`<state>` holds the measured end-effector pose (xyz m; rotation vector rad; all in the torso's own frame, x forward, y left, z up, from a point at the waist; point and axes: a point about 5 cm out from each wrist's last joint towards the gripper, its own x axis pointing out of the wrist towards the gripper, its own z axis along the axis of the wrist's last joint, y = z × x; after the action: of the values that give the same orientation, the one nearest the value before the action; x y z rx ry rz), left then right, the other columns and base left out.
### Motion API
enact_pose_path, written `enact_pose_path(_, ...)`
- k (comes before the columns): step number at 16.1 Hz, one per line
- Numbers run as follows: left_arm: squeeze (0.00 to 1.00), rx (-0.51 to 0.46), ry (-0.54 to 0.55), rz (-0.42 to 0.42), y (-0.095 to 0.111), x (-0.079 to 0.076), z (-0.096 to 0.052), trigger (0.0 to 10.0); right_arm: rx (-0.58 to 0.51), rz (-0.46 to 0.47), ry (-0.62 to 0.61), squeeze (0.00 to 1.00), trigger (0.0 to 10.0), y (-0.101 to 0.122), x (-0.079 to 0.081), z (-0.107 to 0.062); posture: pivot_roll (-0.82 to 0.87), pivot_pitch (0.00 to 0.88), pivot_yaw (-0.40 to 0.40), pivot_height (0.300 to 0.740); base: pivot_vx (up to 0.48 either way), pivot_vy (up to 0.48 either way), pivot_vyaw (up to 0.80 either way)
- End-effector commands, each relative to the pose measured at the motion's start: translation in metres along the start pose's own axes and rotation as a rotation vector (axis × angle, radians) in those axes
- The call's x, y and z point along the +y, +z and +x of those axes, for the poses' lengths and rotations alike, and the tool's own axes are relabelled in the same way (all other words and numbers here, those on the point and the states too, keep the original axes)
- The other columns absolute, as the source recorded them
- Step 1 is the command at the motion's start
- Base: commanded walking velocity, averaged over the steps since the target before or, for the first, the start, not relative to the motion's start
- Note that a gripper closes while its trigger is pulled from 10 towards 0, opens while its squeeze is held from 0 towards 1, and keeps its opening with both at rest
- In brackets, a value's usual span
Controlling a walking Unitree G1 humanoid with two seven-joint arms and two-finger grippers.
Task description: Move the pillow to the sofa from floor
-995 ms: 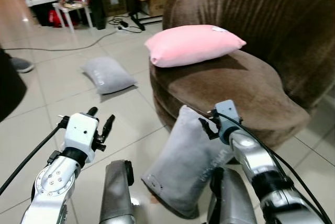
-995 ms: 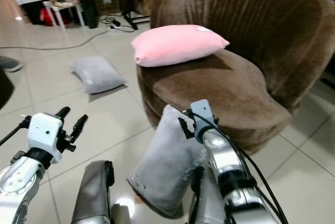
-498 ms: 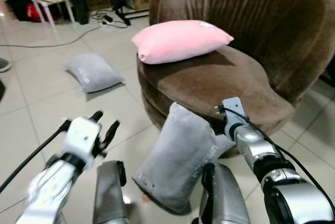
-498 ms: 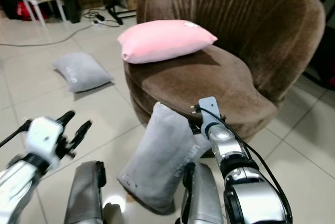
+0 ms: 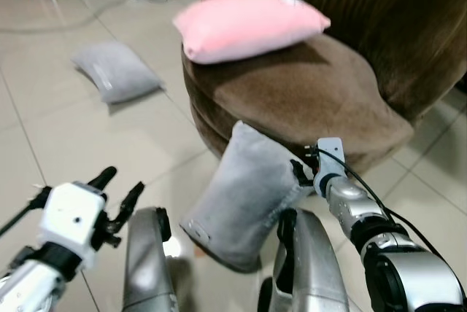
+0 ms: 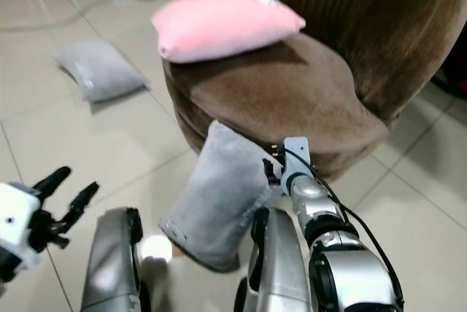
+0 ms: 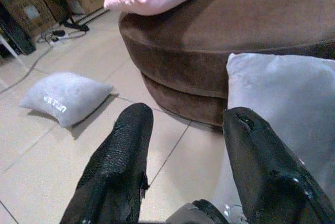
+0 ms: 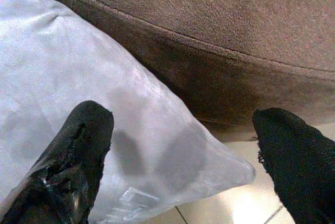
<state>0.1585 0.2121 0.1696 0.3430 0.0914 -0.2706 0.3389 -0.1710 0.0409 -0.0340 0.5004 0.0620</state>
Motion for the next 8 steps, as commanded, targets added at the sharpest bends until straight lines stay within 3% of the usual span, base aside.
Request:
enact_pose_path(1,0.02,0.000,-0.007,0.003,0.007,0.002,-0.005,10.0,-0.067,0.052,0.012,1.00,10.0,0.015,0.000,0.001,0.06,0.234,-0.103,0.456,0.000,0.000,0.00)
enact_pose_path(2,0.02,-0.003,-0.005,0.003,0.009,0.002,-0.006,10.0,-0.076,0.068,0.019,1.00,10.0,0.017,0.000,0.002,0.06,0.238,-0.108,0.456,0.000,0.000,0.00)
enact_pose_path(3,0.02,-0.007,-0.003,0.002,0.012,0.002,-0.008,10.0,-0.076,0.093,0.017,0.84,10.0,0.018,-0.001,0.002,0.05,0.242,-0.118,0.456,0.000,0.000,0.00)
enact_pose_path(4,0.02,-0.014,0.007,-0.005,0.017,0.004,-0.010,10.0,-0.065,0.166,-0.009,0.00,10.0,0.019,-0.002,0.002,0.05,0.246,-0.125,0.456,0.000,0.000,0.00)
enact_pose_path(8,0.02,0.010,0.045,-0.032,0.021,0.004,-0.024,10.0,-0.017,0.372,-0.111,0.00,10.0,0.011,-0.001,0.003,0.09,0.276,-0.150,0.456,0.000,0.000,0.00)
